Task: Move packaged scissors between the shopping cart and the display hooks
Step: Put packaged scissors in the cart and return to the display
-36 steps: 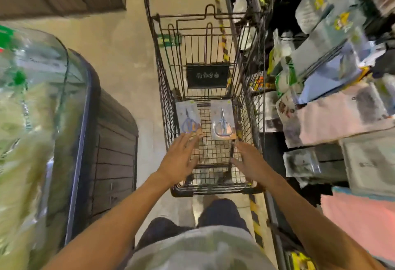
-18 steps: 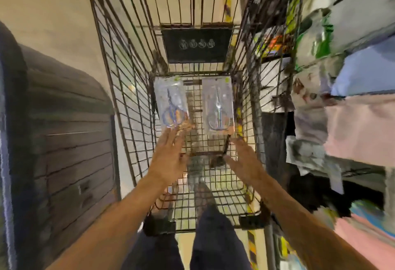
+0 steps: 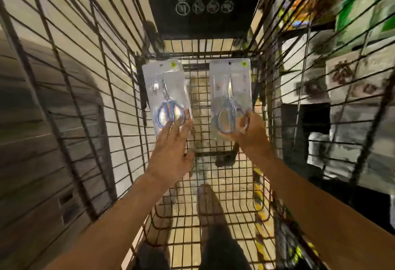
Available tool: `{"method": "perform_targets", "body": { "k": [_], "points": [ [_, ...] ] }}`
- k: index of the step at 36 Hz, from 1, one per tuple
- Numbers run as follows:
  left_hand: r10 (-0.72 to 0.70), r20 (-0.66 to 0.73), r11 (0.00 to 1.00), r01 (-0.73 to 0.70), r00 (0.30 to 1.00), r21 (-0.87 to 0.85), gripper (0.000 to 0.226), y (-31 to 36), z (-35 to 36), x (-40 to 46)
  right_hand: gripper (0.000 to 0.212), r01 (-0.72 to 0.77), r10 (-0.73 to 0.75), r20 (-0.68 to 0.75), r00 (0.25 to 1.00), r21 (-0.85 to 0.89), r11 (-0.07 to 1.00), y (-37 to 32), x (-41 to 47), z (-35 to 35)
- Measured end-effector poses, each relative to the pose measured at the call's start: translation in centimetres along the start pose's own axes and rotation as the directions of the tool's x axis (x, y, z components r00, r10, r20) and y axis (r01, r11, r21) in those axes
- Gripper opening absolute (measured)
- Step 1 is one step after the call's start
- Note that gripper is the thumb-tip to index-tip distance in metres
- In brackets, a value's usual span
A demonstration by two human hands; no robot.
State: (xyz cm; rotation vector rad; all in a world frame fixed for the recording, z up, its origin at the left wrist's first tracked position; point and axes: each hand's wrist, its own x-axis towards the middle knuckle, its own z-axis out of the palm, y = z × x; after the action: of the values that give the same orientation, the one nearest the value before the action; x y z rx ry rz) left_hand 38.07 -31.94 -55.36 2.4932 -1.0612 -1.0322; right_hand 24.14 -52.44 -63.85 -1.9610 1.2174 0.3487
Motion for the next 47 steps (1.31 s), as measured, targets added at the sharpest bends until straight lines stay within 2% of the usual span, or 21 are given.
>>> {"method": "perform_targets", "body": {
  "k": [3, 6, 9, 13, 18, 21, 24, 28, 33, 36, 39, 42, 44, 47],
  "points": [
    [-0.011, -0.022, 0.999, 0.01, 1.0, -0.04, 0.076, -0.4, 0.4, 0.3, 0.046, 0.023, -0.011, -0.132, 0.991, 0.093, 0.995, -0.5, 1.2, 1.1],
    [-0.011, 0.003, 0.999, 0.012, 1.0, -0.049, 0.074, -0.9, 0.7, 0.6, 0.066, 0.023, 0.005, -0.209, 0.978, 0.133, 0.991, -0.8, 1.6, 1.8],
    [-0.007, 0.017, 0.999, 0.008, 1.0, -0.037, 0.072, -1.2, 0.7, 0.9, 0.078, 0.022, 0.014, -0.249, 0.968, 0.139, 0.99, -1.0, 1.6, 2.3],
    [-0.011, 0.044, 0.998, 0.014, 0.999, -0.064, 0.071, -1.4, 0.4, 0.9, 0.082, 0.01, 0.032, -0.282, 0.959, 0.146, 0.989, -1.3, 1.7, 2.6],
    [-0.014, 0.05, 0.996, 0.018, 0.999, -0.083, 0.073, -1.6, 0.6, 0.9, 0.097, -0.032, 0.053, -0.323, 0.945, 0.07, 0.997, -1.8, 1.5, 2.1],
    [-0.016, 0.052, 0.994, 0.021, 0.999, -0.104, 0.071, -1.7, 0.7, 0.9, 0.105, -0.027, 0.064, -0.328, 0.943, 0.118, 0.993, -2.0, 1.2, 1.6],
    [-0.031, 0.072, 0.992, 0.04, 0.997, -0.118, 0.071, -1.7, 0.9, 0.8, 0.092, -0.013, 0.086, -0.238, 0.967, 0.29, 0.957, -2.1, 0.8, 0.8],
    [-0.043, 0.079, 0.985, 0.055, 0.996, -0.164, 0.07, -1.3, 1.0, 0.8, 0.069, -0.076, 0.122, -0.059, 0.991, 0.499, 0.863, -1.8, -0.3, 0.2],
    [-0.085, 0.117, 0.947, 0.116, 0.99, -0.3, 0.067, -0.3, 0.2, 0.8, 0.055, -0.06, 0.087, -0.029, 0.996, 0.504, 0.862, -1.8, -2.3, -0.3],
    [-0.1, 0.097, 0.904, 0.131, 0.99, -0.406, 0.062, -0.1, -0.2, 0.8, 0.06, -0.121, 0.104, 0.062, 0.993, 0.572, 0.811, -1.8, -4.5, -0.5],
    [-0.162, 0.147, 0.817, 0.216, 0.976, -0.535, 0.07, 0.2, -0.5, 0.8, 0.065, -0.14, 0.086, 0.115, 0.99, 0.638, 0.757, -2.4, -6.8, -0.9],
    [-0.203, 0.189, 0.665, 0.277, 0.961, -0.693, 0.081, 0.6, -0.9, 0.7, 0.061, -0.149, 0.022, 0.182, 0.983, 0.726, 0.671, -3.7, -8.8, -1.3],
    [-0.22, 0.218, 0.568, 0.307, 0.951, -0.764, 0.086, 1.0, -1.3, 0.6, 0.061, -0.184, 0.032, 0.218, 0.976, 0.729, 0.66, -4.1, -9.6, -1.2],
    [-0.243, 0.216, 0.49, 0.312, 0.946, -0.814, 0.087, 1.4, -1.9, 0.5, 0.066, -0.21, 0.036, 0.252, 0.967, 0.708, 0.674, -4.9, -10.3, -0.8]
  ]
}}
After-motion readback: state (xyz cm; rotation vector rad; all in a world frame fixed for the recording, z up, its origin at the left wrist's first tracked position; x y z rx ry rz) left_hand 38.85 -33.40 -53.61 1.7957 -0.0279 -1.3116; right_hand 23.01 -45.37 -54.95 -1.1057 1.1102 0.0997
